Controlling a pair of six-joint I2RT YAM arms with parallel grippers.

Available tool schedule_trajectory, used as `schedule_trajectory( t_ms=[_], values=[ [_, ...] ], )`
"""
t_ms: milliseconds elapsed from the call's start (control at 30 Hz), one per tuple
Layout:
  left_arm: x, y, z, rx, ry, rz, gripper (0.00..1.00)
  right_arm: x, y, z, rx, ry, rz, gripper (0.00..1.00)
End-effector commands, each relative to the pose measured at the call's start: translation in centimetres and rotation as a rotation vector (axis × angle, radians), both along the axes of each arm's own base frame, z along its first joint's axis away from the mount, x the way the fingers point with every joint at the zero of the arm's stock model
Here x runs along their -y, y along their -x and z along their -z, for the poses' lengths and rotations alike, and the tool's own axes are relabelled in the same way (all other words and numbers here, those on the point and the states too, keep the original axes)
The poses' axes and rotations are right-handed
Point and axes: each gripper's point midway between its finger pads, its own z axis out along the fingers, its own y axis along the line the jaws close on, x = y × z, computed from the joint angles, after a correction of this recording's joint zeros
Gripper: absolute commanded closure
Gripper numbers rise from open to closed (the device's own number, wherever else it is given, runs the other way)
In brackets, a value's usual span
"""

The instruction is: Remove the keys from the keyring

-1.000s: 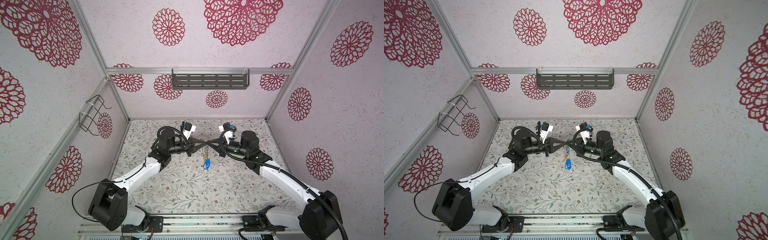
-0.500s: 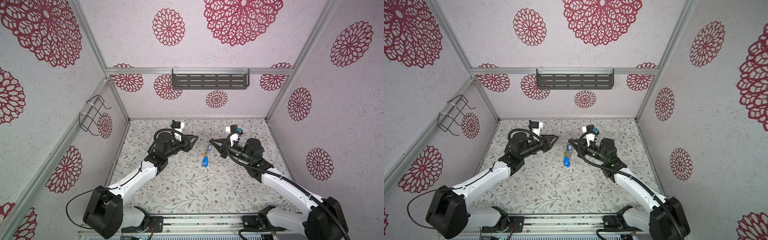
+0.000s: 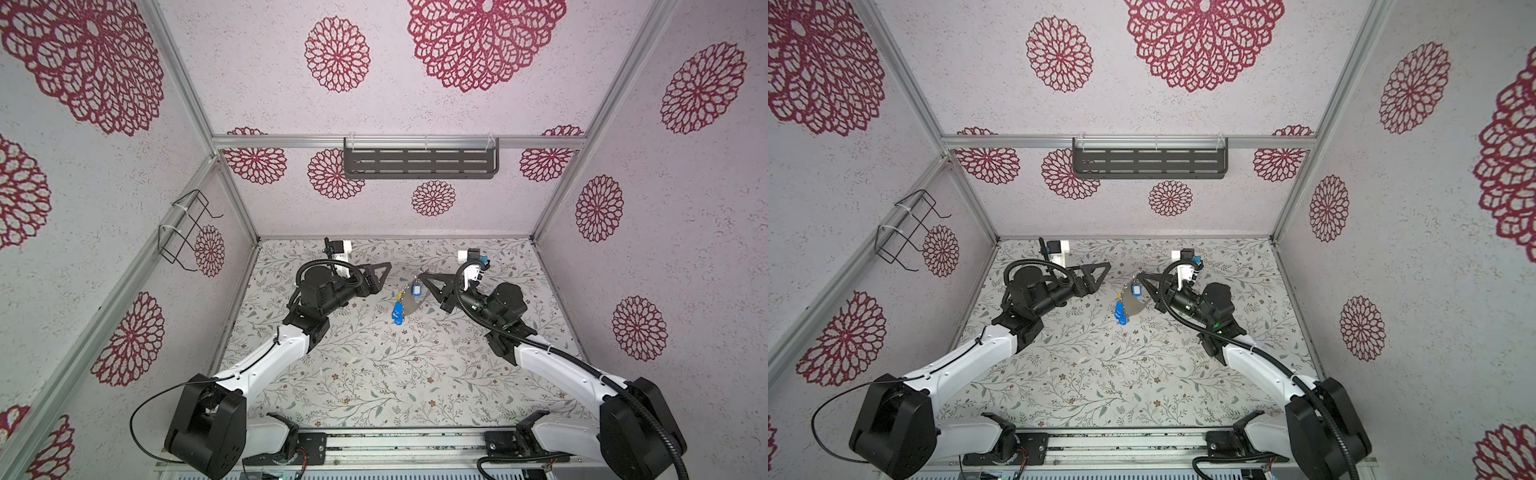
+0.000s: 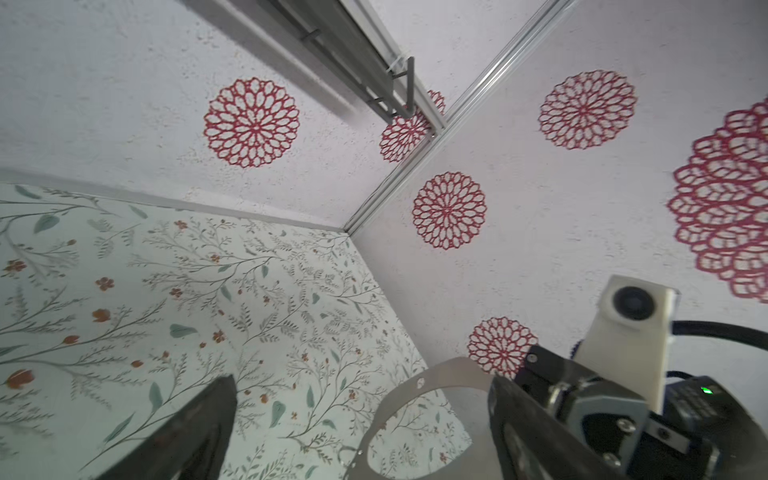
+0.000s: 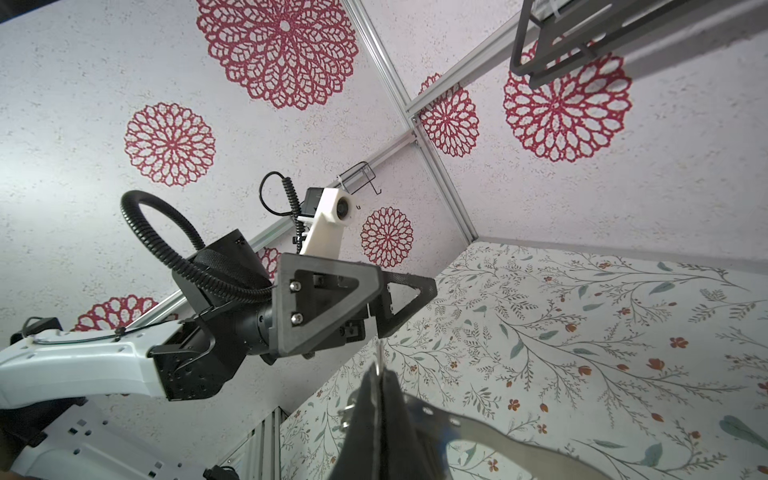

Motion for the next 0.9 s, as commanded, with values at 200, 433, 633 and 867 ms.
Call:
schedule_trajectory(
  t_ms=[200, 433, 633, 867],
  values=[
    [0.8, 0.5, -3.3, 0.112, 0.072, 0.071, 0.28, 0.6, 1.1, -4.5, 0.127, -0.109, -0.019, 1.0],
    [2.5, 0.5, -5.4, 0.132, 0.304, 0.189, 0.63, 1.0, 1.1, -6.0, 0.162, -0.229, -0.033, 1.0],
    [2.7, 0.9, -5.3, 0.136, 0.3, 0.162, 0.5, 0.8, 0.5, -6.9, 0.164, -0.305, -0.064, 1.0],
    [3.4, 2.0, -5.9, 0.163, 0.339, 0.163, 0.48, 1.1, -0.7, -6.6, 0.133, -0.41, -0.062, 1.0]
  ],
)
